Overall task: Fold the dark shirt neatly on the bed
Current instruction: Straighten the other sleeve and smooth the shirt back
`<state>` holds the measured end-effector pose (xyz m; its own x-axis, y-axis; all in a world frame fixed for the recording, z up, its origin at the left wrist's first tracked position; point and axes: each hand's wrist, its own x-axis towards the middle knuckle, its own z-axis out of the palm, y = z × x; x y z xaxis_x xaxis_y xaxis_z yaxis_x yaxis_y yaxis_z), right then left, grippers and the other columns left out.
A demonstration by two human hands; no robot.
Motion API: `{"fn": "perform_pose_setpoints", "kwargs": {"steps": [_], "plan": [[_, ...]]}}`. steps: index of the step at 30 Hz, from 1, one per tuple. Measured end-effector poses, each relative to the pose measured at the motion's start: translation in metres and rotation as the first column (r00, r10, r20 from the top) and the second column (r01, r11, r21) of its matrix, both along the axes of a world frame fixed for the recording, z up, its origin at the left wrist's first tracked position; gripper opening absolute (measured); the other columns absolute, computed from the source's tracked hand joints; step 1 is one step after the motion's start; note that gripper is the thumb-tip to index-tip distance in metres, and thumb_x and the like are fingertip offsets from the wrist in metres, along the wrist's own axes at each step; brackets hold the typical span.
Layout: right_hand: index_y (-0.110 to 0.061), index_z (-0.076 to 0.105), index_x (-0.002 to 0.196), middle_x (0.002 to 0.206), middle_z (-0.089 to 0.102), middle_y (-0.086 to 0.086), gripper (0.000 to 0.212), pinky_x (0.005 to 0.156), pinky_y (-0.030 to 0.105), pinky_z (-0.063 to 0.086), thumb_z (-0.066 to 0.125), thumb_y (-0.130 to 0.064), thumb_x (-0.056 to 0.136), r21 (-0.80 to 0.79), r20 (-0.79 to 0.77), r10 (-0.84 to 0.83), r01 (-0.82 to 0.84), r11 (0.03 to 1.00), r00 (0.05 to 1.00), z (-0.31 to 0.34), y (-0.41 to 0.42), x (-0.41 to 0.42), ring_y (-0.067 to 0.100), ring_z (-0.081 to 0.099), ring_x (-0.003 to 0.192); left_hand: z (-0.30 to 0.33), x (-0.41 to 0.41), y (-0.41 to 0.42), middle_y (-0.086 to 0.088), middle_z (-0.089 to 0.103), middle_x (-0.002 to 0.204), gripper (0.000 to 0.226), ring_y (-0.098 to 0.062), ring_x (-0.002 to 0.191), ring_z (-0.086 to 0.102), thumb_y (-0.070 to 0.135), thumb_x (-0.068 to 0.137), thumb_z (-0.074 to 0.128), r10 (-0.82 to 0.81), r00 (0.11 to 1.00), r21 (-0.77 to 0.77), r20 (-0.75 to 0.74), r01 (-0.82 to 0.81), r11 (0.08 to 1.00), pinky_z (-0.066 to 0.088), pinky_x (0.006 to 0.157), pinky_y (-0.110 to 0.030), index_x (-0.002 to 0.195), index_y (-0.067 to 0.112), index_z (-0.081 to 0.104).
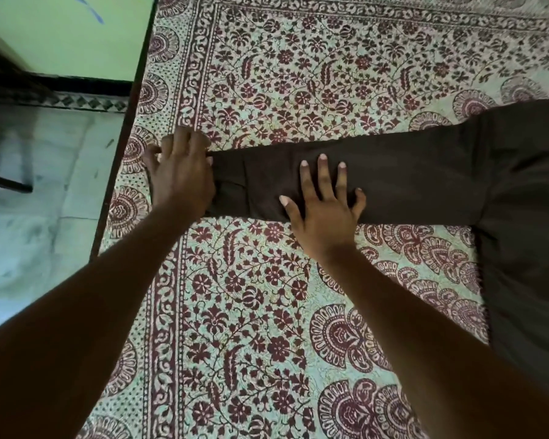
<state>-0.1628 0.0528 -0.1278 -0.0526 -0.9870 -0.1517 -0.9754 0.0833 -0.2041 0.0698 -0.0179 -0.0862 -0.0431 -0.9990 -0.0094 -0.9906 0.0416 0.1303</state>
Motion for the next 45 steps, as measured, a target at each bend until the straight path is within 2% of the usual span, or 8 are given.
{"fn": "perform_pose_setpoints", "kwargs": {"steps": [4,9,15,18,21,34,40,45], "plan": [[-0.049,0.016,0.161,0.175,0.001,-0.008,0.065,0.118,0.067,0.012,0.020,-0.074,0.101,0.058,0.097,0.012,-0.018,0.998,0.995,0.010,-0.009,-0.009,0.028,-0.001,0.161,-0.013,-0.039,0.035,-0.005,0.038,0.164,0.047,-0.028,0.149,0.038,0.040,0.108,0.039,-0.234,0.968,0.010,-0.093,0.236,0.972,0.031,0.118,-0.057,0.151,0.020,0.044],[-0.034,0.031,0.160,0.174,0.010,0.006,0.068,0.113,0.070,0.019,0.027,-0.070,0.102,-0.049,0.066,-0.138,0.142,0.989,0.988,0.016,0.005,-0.043,0.032,0.010,0.160,-0.032,-0.040,0.048,0.003,0.006,0.176,0.062,-0.024,0.162,0.010,0.059,0.106,0.026,-0.145,0.988,0.103,-0.059,0.151,0.983,0.014,0.128,-0.054,0.164,0.039,0.016],[-0.035,0.031,0.161,0.170,0.027,0.008,0.068,0.113,0.067,0.021,0.031,-0.070,0.103,-0.153,0.098,-0.134,0.148,0.977,0.986,0.019,0.038,-0.099,0.030,0.022,0.158,-0.002,-0.110,0.052,-0.008,0.016,0.174,0.067,-0.033,0.159,0.017,0.049,0.105,0.040,-0.045,0.997,0.153,-0.061,0.054,0.987,0.014,0.128,-0.056,0.163,0.018,0.028],[-0.022,0.056,0.145,0.151,0.056,0.010,0.057,0.104,0.054,0.033,0.043,-0.058,0.103,-0.342,0.130,-0.214,0.246,0.907,0.968,0.028,0.049,-0.156,0.028,0.056,0.134,0.004,-0.170,0.062,-0.007,0.021,0.173,0.063,-0.032,0.157,0.023,0.045,0.105,0.041,-0.227,0.968,0.092,-0.106,0.237,0.967,0.023,0.126,-0.055,0.160,0.016,0.034],[-0.018,0.064,0.130,0.137,0.065,0.006,0.045,0.099,0.052,0.038,0.049,-0.050,0.103,-0.394,0.117,-0.276,0.300,0.869,0.954,0.032,0.055,-0.237,0.031,0.058,0.124,0.004,-0.245,0.067,-0.006,0.026,0.171,0.063,-0.030,0.156,0.027,0.045,0.101,0.039,-0.382,0.907,0.059,-0.177,0.397,0.916,0.027,0.124,-0.053,0.157,0.016,0.039],[-0.029,0.039,0.157,0.169,0.028,0.005,0.067,0.103,0.055,0.033,0.033,-0.067,0.102,-0.169,-0.101,-0.455,0.436,0.884,0.885,-0.008,0.077,-0.372,0.028,0.031,0.151,0.001,-0.484,-0.046,-0.015,0.050,0.153,0.053,-0.041,0.136,0.049,0.027,0.105,0.049,-0.184,0.921,0.055,-0.344,0.215,0.975,0.042,0.110,-0.052,0.155,0.013,0.040],[-0.029,0.041,0.155,0.168,0.031,0.006,0.066,0.099,0.050,0.031,0.034,-0.068,0.102,-0.183,-0.108,-0.455,0.432,0.883,0.884,-0.008,0.077,-0.375,0.027,0.035,0.149,-0.014,-0.482,-0.091,-0.024,0.073,0.105,0.021,-0.042,0.101,0.068,0.012,0.092,0.054,-0.076,0.890,0.045,-0.450,0.108,0.993,0.054,0.084,-0.045,0.107,0.006,0.069],[-0.029,0.042,0.155,0.168,0.030,0.005,0.066,0.101,0.051,0.032,0.033,-0.068,0.103,-0.170,-0.091,-0.461,0.442,0.881,0.883,-0.009,0.077,-0.375,0.025,0.034,0.150,-0.018,-0.496,-0.072,-0.023,0.059,0.128,0.025,-0.042,0.115,0.057,0.006,0.096,0.054,-0.163,0.949,-0.076,-0.272,0.147,0.986,0.050,0.092,-0.051,0.120,0.004,0.062]]}}
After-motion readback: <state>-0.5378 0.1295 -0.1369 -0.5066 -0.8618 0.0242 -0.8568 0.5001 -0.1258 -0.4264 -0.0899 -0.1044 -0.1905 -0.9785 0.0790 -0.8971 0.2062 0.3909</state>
